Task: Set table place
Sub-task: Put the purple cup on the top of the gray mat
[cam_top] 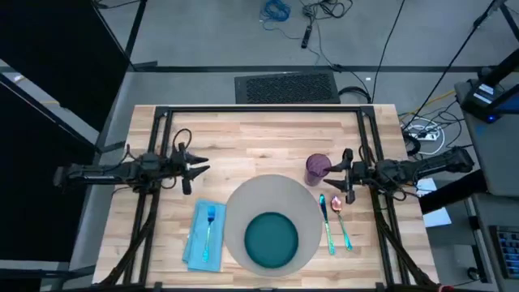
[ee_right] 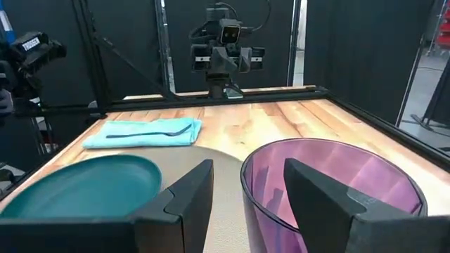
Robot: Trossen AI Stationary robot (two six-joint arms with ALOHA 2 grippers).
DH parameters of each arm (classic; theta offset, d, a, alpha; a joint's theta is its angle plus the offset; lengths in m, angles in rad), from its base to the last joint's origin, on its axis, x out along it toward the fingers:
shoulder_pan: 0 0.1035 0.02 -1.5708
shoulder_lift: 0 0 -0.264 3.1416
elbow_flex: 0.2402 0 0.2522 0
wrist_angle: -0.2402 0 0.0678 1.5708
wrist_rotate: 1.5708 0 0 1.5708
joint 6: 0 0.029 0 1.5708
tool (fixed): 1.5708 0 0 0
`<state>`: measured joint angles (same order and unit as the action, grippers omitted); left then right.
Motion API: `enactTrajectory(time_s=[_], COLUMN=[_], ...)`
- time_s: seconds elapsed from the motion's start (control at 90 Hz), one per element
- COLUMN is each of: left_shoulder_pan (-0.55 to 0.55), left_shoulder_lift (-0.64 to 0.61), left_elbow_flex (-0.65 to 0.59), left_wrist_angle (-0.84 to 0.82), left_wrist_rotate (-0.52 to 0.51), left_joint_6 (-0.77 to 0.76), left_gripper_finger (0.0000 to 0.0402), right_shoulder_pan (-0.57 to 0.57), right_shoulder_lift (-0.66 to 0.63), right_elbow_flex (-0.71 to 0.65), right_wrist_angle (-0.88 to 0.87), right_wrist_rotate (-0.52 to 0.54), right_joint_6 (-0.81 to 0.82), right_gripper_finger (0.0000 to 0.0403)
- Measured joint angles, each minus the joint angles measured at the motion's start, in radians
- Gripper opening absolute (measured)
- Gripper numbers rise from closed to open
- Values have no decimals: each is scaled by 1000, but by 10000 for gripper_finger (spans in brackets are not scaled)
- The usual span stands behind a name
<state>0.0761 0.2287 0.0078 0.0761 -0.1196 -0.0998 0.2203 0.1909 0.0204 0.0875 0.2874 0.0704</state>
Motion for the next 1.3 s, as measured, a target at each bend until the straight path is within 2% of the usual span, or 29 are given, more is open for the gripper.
enactTrajectory(time_s=[0.122, 0.311, 0.367, 0.444, 0.611, 0.756, 0.922, 1.3], left_shoulder_pan=[0, 0, 0, 0, 0, 0, 0, 0], left_shoulder_lift=[0, -8, -16, -34, -91, -149, -181, -182], left_elbow_flex=[0, 0, 0, 0, 0, 0, 0, 0], left_wrist_angle=[0, 50, 76, 104, 125, 89, 37, 27], left_wrist_rotate=[0, 47, 65, 85, 90, 90, 90, 89], left_joint_6=[0, 35, 42, 62, 83, 80, 71, 45], left_gripper_finger=[116, 116, 116, 116, 116, 116, 116, 116], right_shoulder_pan=[6, 34, 42, 43, 43, 43, 43, 43], right_shoulder_lift=[-3, -30, -47, -79, -189, -187, -187, -188], right_elbow_flex=[-4, -11, -11, -10, -9, 2, 3, 3], right_wrist_angle=[9, 0, 0, -1, -29, -58, -68, -71], right_wrist_rotate=[-22, -291, -316, -295, -174, -100, -102, -104], right_joint_6=[-26, -72, -70, -57, -77, -57, -46, -53], right_gripper_finger=[162, 162, 162, 162, 162, 162, 162, 162])
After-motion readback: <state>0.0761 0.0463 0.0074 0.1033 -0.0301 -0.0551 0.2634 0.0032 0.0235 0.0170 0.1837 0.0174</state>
